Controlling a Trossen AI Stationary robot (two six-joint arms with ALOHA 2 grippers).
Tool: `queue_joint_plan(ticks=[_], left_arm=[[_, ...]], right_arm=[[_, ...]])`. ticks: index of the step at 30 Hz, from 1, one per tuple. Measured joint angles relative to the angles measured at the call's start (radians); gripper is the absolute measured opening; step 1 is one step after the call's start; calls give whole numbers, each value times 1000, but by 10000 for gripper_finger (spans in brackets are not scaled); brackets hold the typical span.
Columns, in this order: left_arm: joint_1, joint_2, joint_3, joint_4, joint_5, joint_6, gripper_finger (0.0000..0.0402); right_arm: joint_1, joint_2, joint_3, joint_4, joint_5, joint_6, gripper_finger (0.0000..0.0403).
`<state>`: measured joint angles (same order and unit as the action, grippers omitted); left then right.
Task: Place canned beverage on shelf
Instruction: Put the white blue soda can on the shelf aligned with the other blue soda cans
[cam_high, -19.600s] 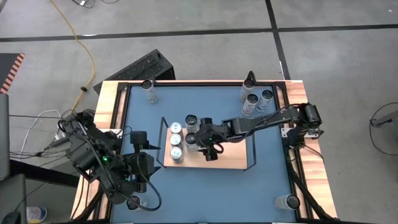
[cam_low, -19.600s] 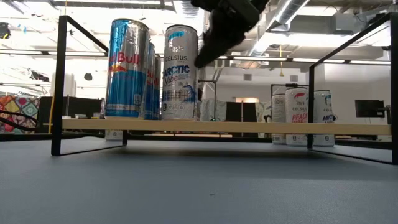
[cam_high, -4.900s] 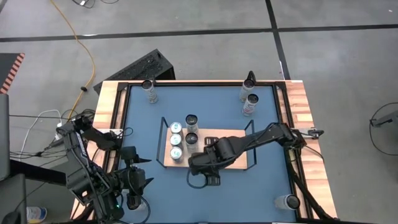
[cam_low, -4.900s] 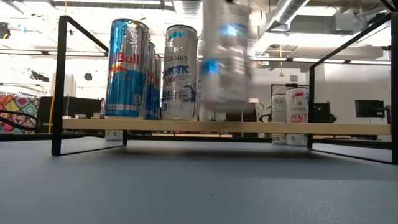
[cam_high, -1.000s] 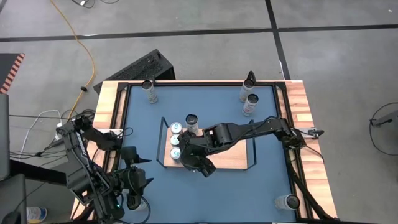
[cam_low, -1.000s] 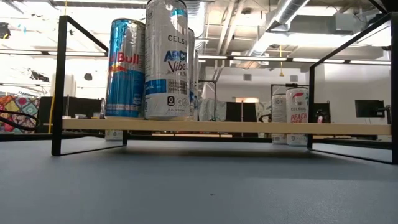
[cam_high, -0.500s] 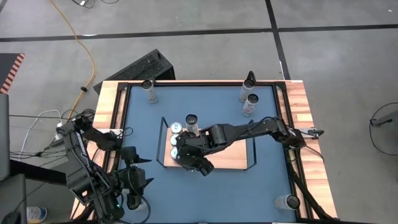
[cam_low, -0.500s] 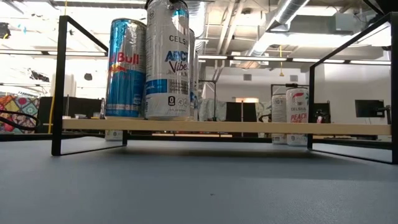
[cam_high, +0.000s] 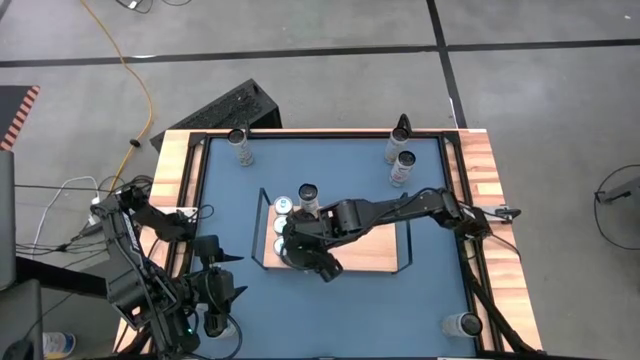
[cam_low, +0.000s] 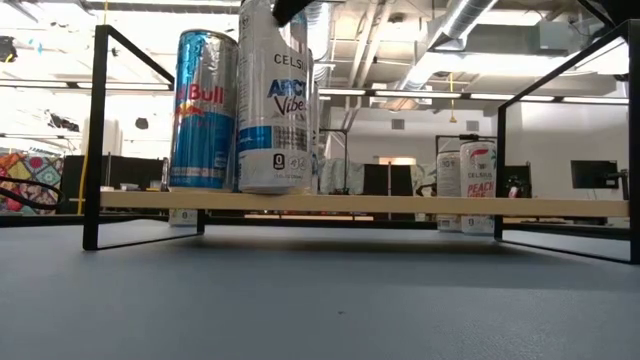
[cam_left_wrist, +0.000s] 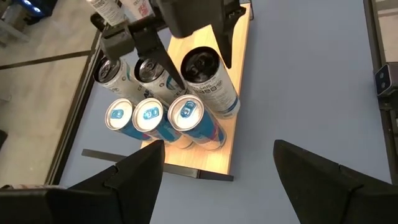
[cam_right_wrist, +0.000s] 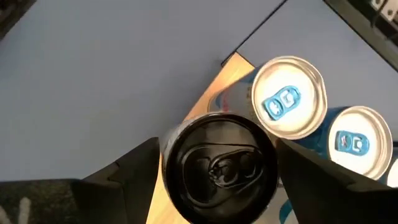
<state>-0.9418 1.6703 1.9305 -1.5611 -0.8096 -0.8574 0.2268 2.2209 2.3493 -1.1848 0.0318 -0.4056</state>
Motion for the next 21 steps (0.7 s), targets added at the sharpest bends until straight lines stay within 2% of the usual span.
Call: queue_joint_plan(ticks=[14,21], left_arm=[[0,0,0,0,-2,0,286],[0,0,0,0,-2,0,286]], right_arm=[[28,6,0,-11,186,191,302],[41,5,0,-11,195,293,301]])
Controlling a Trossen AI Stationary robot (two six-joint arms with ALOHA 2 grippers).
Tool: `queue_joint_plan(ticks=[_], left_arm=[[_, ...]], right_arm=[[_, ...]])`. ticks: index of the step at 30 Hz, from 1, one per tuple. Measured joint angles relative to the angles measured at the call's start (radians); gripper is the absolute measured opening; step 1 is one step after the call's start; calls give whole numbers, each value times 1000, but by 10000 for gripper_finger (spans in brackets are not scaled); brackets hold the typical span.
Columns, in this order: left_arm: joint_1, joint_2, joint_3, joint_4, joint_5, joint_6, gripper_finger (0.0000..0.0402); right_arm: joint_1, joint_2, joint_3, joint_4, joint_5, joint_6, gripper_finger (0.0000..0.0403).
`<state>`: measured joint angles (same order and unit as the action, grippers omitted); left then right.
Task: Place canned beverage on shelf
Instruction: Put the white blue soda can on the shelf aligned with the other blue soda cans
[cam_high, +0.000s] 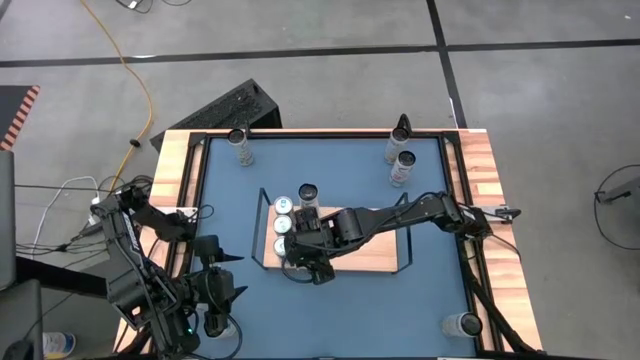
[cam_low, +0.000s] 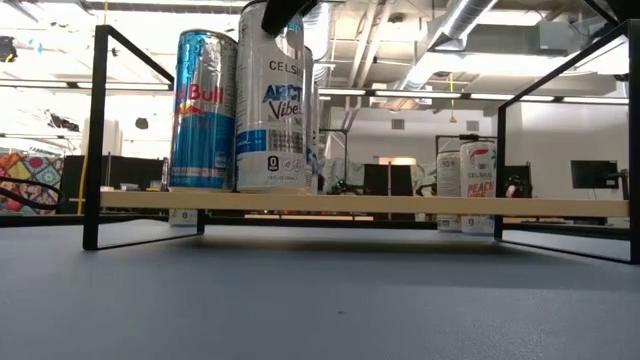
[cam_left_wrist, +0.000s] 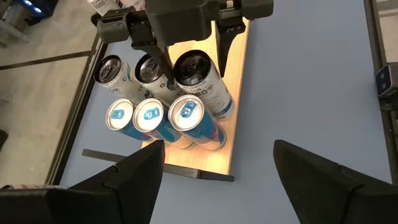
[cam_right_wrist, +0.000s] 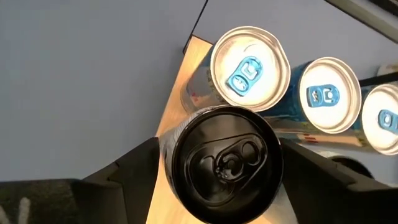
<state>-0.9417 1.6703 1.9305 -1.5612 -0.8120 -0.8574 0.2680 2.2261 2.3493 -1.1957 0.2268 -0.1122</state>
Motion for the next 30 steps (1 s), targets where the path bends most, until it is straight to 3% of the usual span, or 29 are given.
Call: queue_joint_plan(ticks=[16,20,30], left_arm=[[0,0,0,0,0,-1,286],[0,0,0,0,0,-1,286],[0,0,0,1,0,-2,286]], right_arm=[[12,0,0,-2,49,241,301],[22,0,0,-3,121,293,300],[46,-2,0,-5,128,389,261]])
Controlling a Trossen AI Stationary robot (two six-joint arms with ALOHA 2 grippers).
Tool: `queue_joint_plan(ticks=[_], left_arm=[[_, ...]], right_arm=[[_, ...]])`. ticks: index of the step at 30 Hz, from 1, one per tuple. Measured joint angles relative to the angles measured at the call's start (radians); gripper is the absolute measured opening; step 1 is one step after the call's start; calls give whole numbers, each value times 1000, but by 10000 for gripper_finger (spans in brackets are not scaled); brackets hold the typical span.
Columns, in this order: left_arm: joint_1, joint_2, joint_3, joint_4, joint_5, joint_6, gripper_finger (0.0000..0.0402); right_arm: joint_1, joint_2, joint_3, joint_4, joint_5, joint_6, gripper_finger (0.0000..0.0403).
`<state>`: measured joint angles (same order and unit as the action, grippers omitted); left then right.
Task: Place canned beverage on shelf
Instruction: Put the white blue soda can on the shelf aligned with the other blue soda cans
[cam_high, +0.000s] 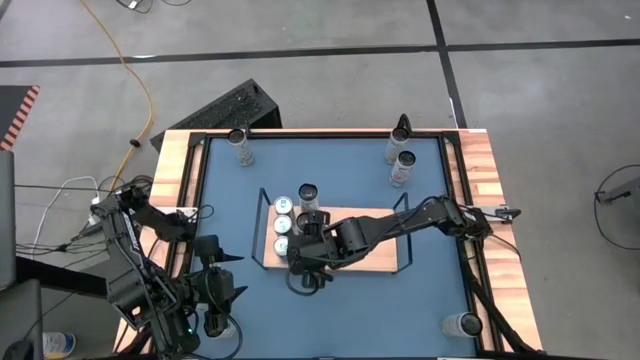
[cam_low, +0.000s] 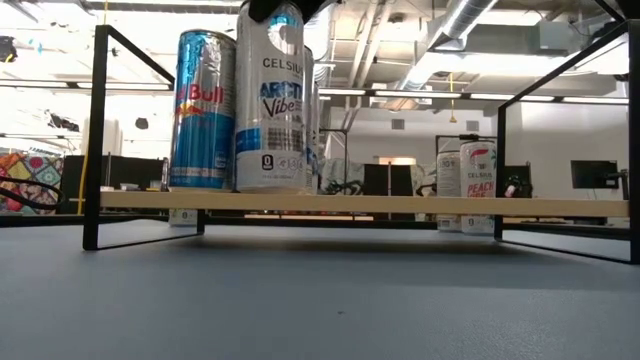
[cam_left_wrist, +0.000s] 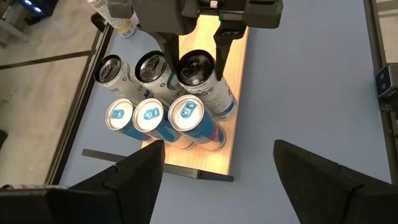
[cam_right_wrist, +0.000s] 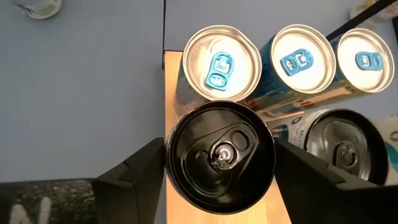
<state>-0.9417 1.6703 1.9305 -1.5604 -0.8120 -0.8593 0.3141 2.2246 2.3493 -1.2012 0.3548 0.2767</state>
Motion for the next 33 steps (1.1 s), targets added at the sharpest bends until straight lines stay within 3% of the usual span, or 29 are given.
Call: queue_joint_plan(ticks=[14,33], left_arm=[[0,0,0,4,0,-2,286],[0,0,0,3,-5,0,286]], right_arm=[[1,0,0,-55,90,226,243],[2,0,0,-53,116,310,242]])
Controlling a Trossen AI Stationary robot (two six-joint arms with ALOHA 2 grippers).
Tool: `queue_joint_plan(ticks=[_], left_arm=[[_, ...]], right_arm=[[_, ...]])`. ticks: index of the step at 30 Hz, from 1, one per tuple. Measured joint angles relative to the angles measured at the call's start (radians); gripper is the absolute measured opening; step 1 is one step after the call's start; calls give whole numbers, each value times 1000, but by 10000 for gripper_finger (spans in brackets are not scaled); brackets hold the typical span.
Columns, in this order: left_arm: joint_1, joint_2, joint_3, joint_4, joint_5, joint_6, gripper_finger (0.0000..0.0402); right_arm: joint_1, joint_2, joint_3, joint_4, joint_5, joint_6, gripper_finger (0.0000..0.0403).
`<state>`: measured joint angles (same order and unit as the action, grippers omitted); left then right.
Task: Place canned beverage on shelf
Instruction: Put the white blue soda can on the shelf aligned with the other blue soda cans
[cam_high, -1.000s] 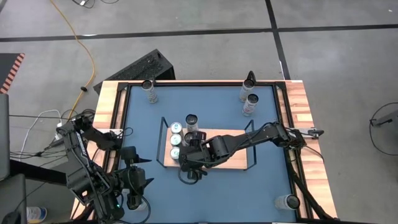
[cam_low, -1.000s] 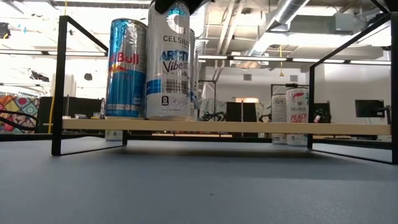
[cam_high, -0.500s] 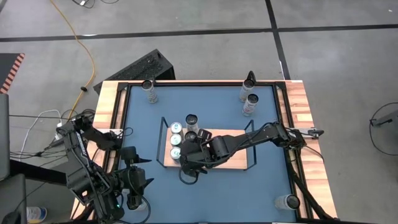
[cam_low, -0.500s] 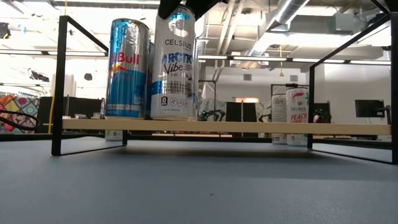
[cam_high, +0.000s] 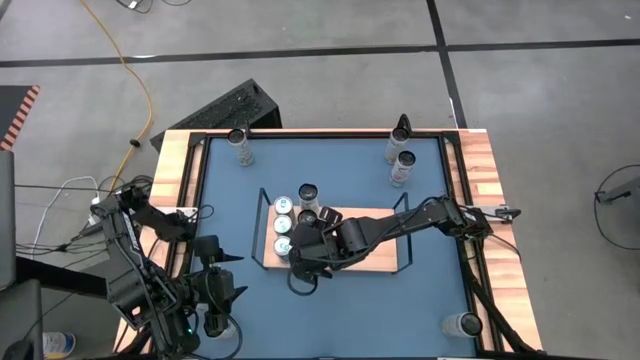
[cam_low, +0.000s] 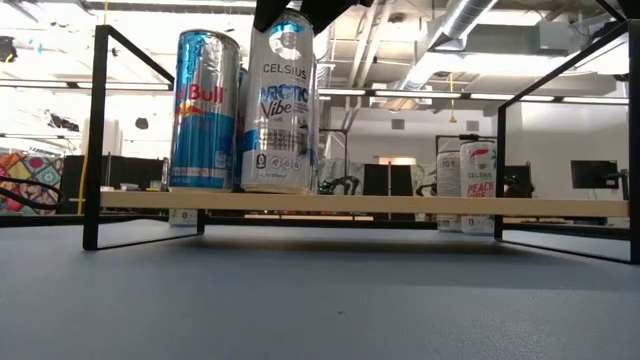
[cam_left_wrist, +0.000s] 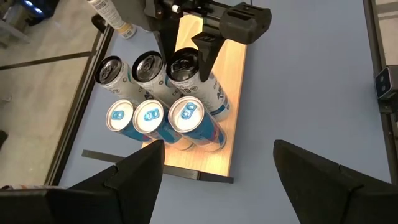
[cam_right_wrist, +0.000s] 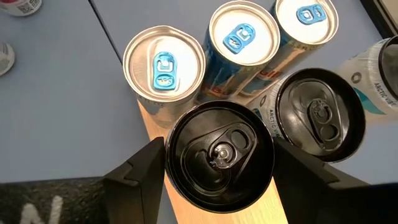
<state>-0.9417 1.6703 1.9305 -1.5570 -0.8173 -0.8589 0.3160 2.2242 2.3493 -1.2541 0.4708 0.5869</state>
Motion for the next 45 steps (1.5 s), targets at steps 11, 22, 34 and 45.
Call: queue_joint_plan(ticks=[11,22,34,45], left_arm=[[0,0,0,0,-1,0,286],[0,0,0,2,-1,5,286],[0,0,0,3,-1,4,286],[0,0,0,3,-1,0,286]], right_arm=[[0,0,0,-8,4,-46,244],[0,2,0,25,-70,-95,245],[-9,4,0,55,-92,-95,245],[-8,4,2,1,-72,-1,245]])
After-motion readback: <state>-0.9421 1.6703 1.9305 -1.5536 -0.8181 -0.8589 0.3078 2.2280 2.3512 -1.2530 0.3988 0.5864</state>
